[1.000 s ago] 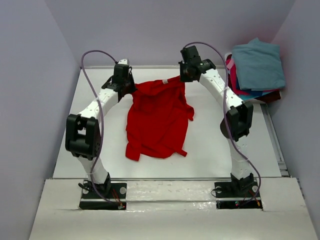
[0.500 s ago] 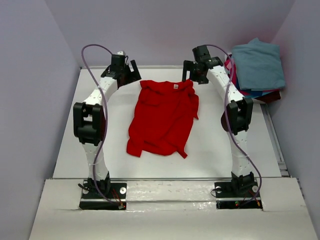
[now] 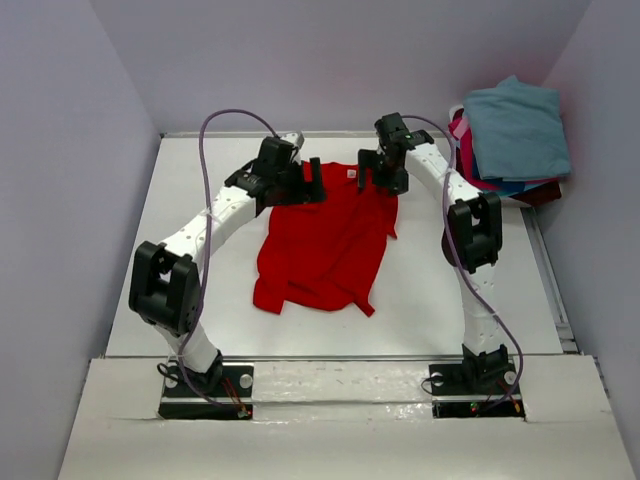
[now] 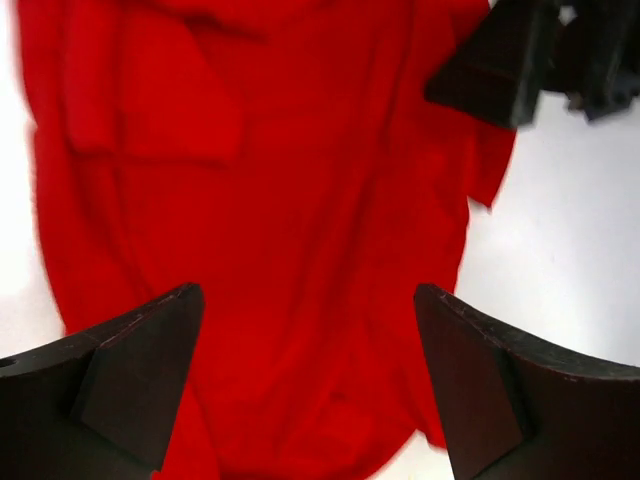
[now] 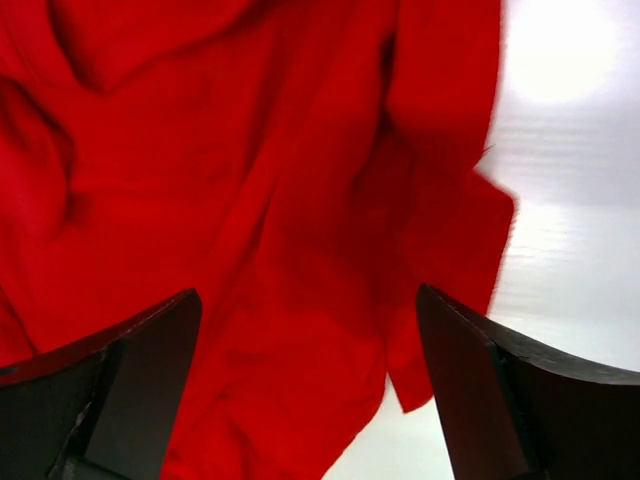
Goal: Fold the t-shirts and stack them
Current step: Flatten the tshirt out
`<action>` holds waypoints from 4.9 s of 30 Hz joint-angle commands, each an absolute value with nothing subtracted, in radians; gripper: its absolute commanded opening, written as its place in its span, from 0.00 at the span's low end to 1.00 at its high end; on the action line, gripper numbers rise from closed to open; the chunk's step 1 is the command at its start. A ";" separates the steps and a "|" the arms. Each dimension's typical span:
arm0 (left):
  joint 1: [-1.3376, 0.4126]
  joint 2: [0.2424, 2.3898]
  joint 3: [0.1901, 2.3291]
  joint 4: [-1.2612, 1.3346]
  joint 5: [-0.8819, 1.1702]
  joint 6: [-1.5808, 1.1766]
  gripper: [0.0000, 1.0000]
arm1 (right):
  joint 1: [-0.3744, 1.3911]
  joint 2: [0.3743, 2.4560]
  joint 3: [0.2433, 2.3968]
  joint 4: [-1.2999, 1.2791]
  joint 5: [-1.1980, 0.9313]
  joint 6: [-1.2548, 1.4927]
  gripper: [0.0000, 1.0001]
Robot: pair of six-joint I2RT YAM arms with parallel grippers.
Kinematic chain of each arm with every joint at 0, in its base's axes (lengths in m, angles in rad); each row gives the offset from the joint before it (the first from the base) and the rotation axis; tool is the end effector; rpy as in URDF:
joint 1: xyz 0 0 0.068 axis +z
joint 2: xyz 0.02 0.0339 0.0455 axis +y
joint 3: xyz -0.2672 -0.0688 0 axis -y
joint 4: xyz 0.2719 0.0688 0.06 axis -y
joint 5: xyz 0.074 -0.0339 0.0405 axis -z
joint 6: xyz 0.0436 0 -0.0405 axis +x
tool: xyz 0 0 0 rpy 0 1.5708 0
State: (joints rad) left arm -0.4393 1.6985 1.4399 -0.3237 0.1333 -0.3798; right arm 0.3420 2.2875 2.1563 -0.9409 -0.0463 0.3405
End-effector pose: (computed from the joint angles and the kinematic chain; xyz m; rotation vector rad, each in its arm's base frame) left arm 0.3868 -0.1882 0.3025 0.1453 2.2076 -0.6098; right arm 0.4978 0.1794 0.2356 -0.0178 2.6724 0.2861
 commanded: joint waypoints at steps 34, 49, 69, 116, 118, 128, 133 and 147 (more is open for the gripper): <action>-0.557 1.672 0.944 -0.341 0.396 -0.471 0.97 | 0.377 2.370 2.020 -0.871 -0.075 0.327 0.33; -0.505 1.704 1.003 -0.400 0.311 -0.451 0.98 | 0.377 2.191 1.695 -0.821 0.023 0.331 0.26; -0.330 2.112 1.624 -0.552 0.327 -0.347 0.98 | 0.454 1.798 1.243 -0.859 -0.181 0.396 0.19; -0.453 1.618 1.225 -0.503 0.330 -0.393 0.99 | 0.644 2.003 1.691 -0.968 0.084 0.472 0.56; -0.453 1.605 1.189 -0.496 0.333 -0.393 0.99 | 0.634 1.988 1.642 -0.959 0.078 0.474 0.55; -0.453 1.627 1.106 -0.479 0.350 -0.408 0.99 | 0.624 1.986 1.487 -0.882 0.035 0.500 0.49; -0.453 1.677 1.089 -0.453 0.363 -0.423 0.99 | 0.624 2.016 1.470 -0.865 0.026 0.508 0.43; -0.442 1.717 0.940 -0.328 0.460 -0.483 0.99 | 0.555 2.002 1.382 -0.816 0.048 0.520 0.40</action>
State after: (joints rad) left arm -0.4461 1.7172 1.0004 -0.3389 0.4564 -0.4728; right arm 0.5869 2.0071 1.4403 -0.8631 0.0246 0.5060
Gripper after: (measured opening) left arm 0.986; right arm 0.402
